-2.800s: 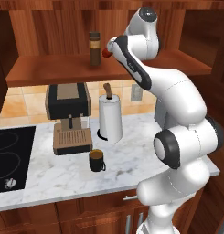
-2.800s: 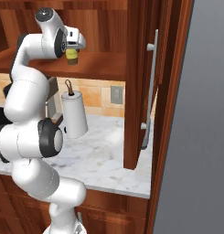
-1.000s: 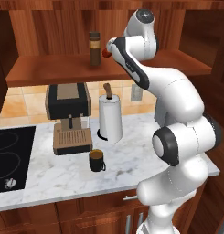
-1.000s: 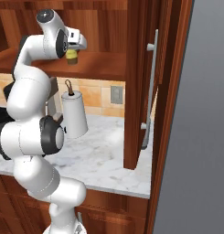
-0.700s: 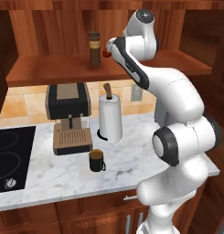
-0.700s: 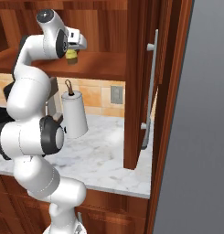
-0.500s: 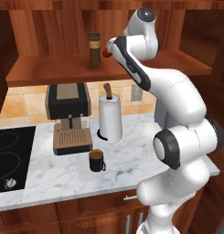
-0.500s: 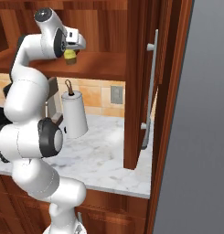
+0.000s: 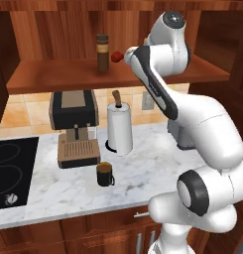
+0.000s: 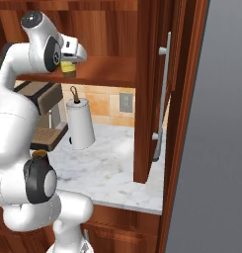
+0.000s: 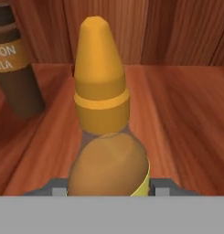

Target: Pick the cinnamon and honey bottle from the cabinet and place them next to the mug.

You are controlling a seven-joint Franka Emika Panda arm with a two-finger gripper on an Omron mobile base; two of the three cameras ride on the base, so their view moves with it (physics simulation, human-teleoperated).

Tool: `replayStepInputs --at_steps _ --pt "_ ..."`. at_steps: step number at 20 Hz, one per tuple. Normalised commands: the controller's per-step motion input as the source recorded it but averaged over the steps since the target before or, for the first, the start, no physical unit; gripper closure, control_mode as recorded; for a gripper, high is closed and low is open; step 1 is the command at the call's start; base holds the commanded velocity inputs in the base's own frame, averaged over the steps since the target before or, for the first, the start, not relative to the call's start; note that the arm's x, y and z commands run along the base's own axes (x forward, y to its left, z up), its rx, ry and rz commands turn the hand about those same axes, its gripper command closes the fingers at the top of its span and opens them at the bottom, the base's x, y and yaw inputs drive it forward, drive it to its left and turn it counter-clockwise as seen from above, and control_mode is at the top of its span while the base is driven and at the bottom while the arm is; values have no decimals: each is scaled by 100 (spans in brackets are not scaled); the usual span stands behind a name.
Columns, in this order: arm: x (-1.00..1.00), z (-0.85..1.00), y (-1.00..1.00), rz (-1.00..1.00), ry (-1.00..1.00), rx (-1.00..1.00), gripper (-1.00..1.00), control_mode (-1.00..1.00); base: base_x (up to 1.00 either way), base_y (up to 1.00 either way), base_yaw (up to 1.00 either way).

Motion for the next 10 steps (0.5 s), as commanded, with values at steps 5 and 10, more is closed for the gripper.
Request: replayStepInputs --at_steps 5,10 --pt "-90 -5 -14 0 -4 6 100 -100 0 0 0" --pt "-75 -7 -6 12 0 10 100 -100 0 0 0"
